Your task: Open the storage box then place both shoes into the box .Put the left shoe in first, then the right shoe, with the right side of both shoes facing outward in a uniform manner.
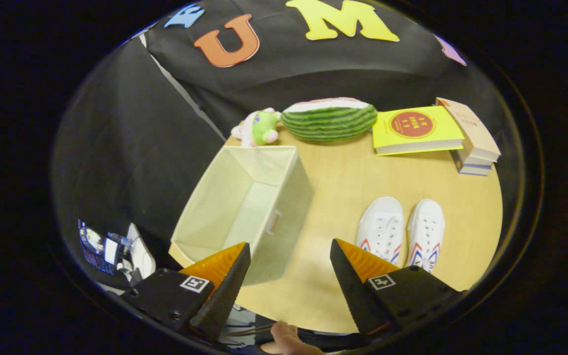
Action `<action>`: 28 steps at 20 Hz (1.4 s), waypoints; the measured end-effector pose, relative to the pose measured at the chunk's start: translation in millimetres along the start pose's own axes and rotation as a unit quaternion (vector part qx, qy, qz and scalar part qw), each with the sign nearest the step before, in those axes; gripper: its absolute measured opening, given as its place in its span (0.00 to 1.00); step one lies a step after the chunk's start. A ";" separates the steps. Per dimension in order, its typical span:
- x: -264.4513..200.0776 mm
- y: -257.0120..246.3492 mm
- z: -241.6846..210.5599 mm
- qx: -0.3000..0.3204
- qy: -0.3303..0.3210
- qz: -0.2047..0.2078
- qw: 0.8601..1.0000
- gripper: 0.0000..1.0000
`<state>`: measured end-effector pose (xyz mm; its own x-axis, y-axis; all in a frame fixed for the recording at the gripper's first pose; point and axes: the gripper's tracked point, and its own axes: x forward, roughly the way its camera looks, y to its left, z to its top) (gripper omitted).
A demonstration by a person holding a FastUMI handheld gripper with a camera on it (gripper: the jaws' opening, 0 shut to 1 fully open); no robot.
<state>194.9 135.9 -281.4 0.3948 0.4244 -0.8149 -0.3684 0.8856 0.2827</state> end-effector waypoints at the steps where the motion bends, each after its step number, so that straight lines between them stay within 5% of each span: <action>1: 2.4 -15.4 -6.9 0.001 0.005 -0.015 1.000 1.00; 5: 11.9 -61.2 -33.1 0.014 0.038 -0.043 0.998 1.00; 11: 39.3 -144.6 -68.3 0.016 0.077 -0.141 0.987 1.00; 15: 69.1 -164.8 -82.5 0.051 0.100 -0.135 0.985 0.94; 17: 78.9 -177.5 -82.8 0.049 0.099 -0.148 0.983 0.83; 19: 85.4 -171.9 -89.5 0.055 0.116 -0.132 0.983 0.51; 24: 89.0 -161.5 -88.2 0.088 0.105 -0.112 0.984 0.06; 28: 78.7 -152.5 -81.5 0.140 0.087 -0.066 0.984 0.06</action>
<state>213.6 18.8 -429.8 0.2642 0.2842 -0.9216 -0.0682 0.9587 0.2761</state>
